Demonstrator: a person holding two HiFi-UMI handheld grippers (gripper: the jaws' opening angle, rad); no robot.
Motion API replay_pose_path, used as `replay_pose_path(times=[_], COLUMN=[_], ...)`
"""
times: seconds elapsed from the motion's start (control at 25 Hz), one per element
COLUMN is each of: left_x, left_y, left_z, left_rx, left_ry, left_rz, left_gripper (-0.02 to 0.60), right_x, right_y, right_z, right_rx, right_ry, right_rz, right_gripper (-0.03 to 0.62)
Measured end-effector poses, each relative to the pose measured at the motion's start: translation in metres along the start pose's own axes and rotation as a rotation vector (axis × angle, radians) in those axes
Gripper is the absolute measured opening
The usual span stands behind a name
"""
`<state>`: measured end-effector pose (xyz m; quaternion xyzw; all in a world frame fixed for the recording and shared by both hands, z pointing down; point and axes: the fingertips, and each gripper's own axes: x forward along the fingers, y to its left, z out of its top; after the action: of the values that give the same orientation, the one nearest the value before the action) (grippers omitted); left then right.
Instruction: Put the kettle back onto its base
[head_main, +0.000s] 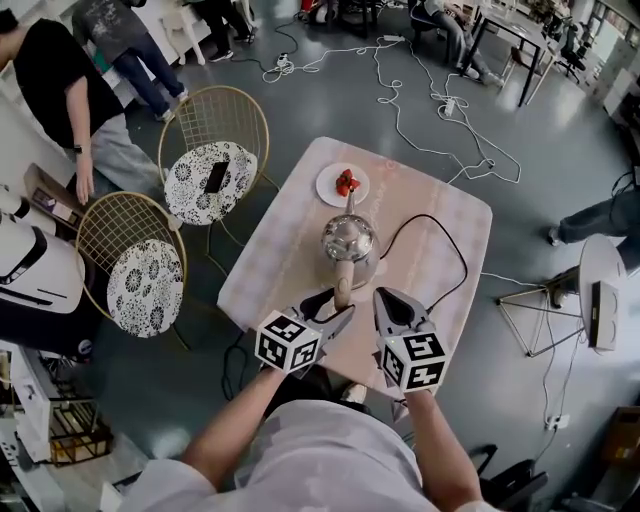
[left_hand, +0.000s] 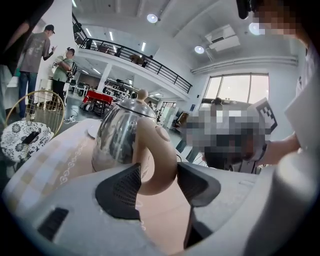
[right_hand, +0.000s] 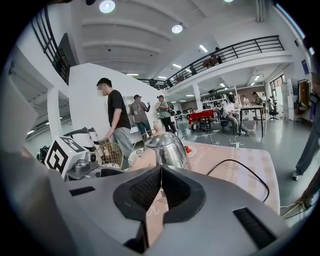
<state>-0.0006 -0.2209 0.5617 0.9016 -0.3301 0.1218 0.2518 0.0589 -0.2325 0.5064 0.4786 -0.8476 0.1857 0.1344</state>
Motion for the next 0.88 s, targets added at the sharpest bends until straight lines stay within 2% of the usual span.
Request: replay_pose_path(times=[0.44, 0.76, 0.88], left_x=[-0.03, -0.041, -0.044], left_y=[-0.003, -0.028, -0.04], left_z=[0.011, 0.02, 0.024], left_rx=[0.002, 0.049, 0.06], left_ry=[-0.048, -0.076, -0.091], left_rz=[0.077, 0.097, 0.101], left_gripper=[0.218, 0.213, 0.192], right_x=[-0.015, -0.026, -0.032], right_y=[0.015, 0.03, 0.035], right_z=[-0.003, -0.005, -0.005], right_rx=[-0.004, -0.018, -0.024], right_ry=[-0.014, -0.023, -0.028], right_rz=[0.033, 0.063, 0.073], right_gripper=[0.005, 0.005, 0.005])
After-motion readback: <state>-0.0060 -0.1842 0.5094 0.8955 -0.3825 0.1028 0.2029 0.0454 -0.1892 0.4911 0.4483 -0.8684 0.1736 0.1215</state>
